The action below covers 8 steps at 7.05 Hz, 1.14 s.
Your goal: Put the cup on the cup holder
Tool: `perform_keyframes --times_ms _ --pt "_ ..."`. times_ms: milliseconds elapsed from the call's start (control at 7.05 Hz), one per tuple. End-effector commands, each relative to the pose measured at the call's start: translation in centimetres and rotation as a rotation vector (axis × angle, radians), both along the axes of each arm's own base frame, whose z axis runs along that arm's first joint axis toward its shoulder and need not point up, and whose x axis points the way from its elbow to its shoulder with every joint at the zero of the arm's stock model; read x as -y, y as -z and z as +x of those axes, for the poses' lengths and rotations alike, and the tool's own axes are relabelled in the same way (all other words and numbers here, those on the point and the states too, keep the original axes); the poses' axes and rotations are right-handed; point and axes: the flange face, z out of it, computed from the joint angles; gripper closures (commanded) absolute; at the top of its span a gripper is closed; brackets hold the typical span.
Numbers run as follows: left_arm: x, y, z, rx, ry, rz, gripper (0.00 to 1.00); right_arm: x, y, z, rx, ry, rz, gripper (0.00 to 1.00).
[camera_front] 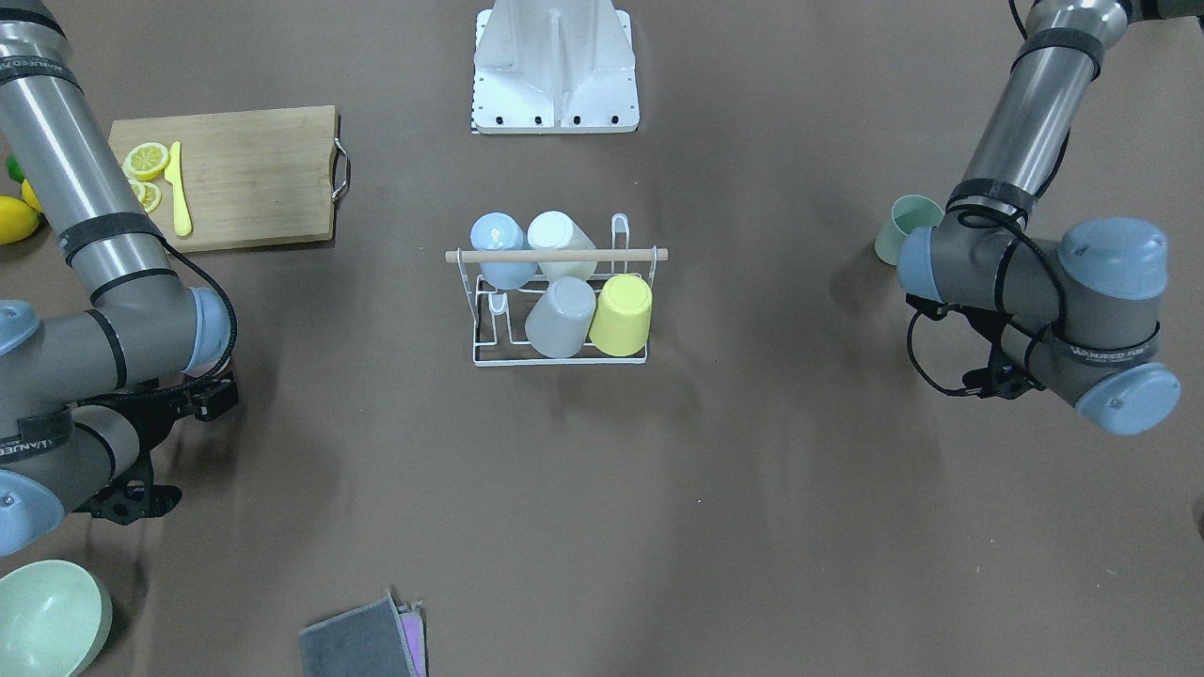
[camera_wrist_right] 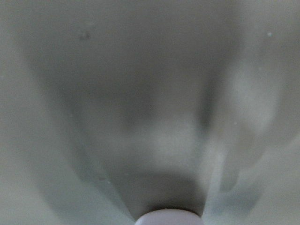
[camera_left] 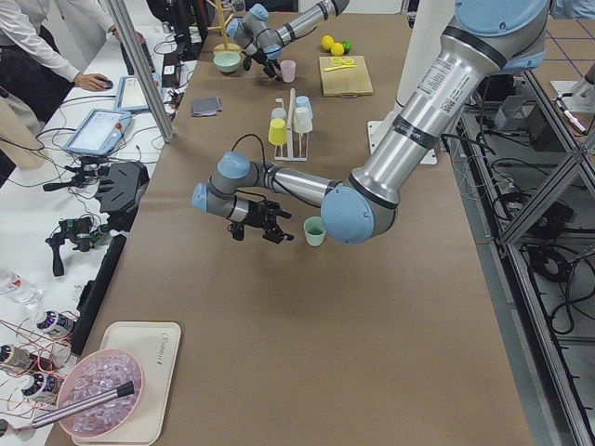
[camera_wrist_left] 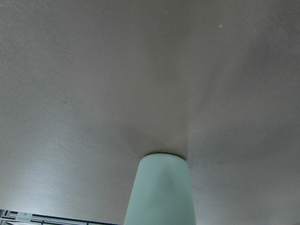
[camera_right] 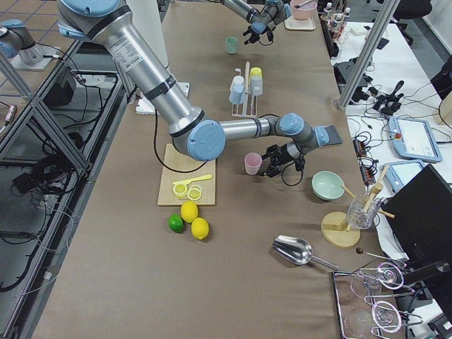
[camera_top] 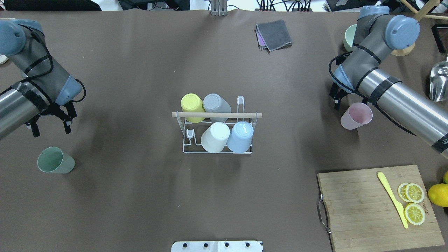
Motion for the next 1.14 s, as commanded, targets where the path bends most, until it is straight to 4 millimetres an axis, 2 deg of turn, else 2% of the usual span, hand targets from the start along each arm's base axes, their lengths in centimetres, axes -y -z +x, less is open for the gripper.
perform_keyframes --times_ms 0,568,851,993 --pt "-1.3 -0.2 1.0 -0.017 0.003 -0.012 0.02 -0.1 0.0 0.0 -0.002 0.000 -0.010 0.03" --pt "-3.3 -1.1 3.4 -0.020 -0.023 -0.039 0.02 -0.6 -0.4 0.2 0.008 0.033 -0.027 0.03" --pt "-4.0 -1.5 4.0 -0.017 -0.037 -0.043 0.02 -1.1 -0.6 -0.3 0.004 0.042 -0.033 0.03" --pt "-5.0 -2.2 3.7 -0.014 -0.043 -0.047 0.02 -1.3 -0.8 -0.7 0.003 0.049 -0.035 0.03"
